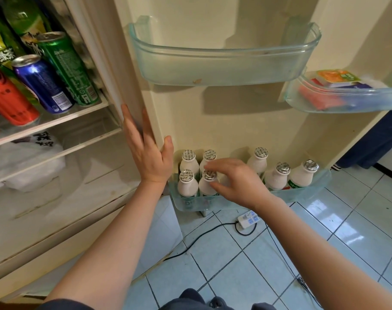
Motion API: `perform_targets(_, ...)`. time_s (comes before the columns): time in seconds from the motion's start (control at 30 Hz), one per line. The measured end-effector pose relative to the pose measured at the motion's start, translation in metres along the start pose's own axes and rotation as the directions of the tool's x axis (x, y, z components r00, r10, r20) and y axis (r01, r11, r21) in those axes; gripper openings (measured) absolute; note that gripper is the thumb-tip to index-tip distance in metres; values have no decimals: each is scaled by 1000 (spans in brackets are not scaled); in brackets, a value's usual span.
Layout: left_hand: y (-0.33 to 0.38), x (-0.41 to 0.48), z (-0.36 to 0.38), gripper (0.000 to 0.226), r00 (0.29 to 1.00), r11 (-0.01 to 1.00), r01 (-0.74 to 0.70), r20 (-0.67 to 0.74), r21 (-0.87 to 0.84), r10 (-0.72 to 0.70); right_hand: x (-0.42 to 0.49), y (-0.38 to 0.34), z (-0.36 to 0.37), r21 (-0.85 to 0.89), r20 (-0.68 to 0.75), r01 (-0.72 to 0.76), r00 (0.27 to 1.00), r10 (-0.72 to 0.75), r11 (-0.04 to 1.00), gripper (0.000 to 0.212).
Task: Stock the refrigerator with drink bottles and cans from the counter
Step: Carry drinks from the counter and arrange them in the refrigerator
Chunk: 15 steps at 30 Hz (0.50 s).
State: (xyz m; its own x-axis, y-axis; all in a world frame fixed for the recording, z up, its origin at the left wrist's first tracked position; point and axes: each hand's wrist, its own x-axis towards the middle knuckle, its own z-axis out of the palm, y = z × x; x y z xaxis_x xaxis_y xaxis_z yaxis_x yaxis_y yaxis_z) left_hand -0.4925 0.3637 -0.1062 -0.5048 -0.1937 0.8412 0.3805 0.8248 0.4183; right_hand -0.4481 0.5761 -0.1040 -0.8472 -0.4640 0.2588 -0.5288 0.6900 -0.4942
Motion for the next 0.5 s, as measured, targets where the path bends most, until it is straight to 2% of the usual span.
perform_targets(0.1, 0, 1, 0, 71, 1000, 1000, -5, -3, -4, 5, 5, -1, 1, -31, 61, 13, 998, -11, 999, 37)
perform_targets(0.33, 2, 1, -1, 73, 1000, 1000, 20, 7, 14, -20, 8, -1, 4, 1, 13, -27, 1000, 27, 1000, 33)
perform_targets(0.5, 3, 1, -3, 73, 1000, 1000, 17, 17, 19, -18, 6, 0, 2, -2, -1, -49, 999, 49, 999, 40)
